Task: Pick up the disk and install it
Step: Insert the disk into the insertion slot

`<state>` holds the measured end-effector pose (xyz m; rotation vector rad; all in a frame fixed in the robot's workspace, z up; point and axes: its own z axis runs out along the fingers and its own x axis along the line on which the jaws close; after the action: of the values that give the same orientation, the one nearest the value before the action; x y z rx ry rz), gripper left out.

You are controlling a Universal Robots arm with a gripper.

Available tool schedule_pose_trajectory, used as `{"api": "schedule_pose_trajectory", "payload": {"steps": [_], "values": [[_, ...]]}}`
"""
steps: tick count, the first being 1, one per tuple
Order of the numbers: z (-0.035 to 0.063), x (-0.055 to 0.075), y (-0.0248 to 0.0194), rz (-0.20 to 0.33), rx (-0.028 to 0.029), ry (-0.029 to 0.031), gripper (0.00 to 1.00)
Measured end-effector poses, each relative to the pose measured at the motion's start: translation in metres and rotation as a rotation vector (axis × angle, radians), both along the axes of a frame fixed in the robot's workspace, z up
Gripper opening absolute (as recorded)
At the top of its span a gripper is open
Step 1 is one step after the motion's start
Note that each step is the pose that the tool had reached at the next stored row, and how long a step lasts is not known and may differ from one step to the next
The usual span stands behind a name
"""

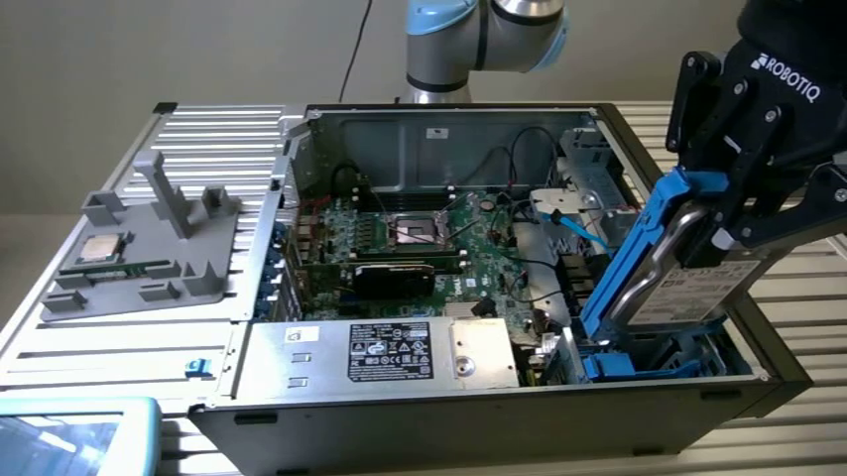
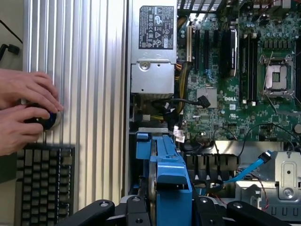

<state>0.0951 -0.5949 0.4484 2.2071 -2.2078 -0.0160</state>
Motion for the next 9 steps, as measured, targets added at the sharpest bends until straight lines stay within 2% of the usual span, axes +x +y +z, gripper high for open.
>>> {"api": "schedule_pose_trajectory", "payload": {"steps": [9], "values": [[-0.0064,0.0000,0.0000,-0.013,0.0028,0.0000,0.37]]}}
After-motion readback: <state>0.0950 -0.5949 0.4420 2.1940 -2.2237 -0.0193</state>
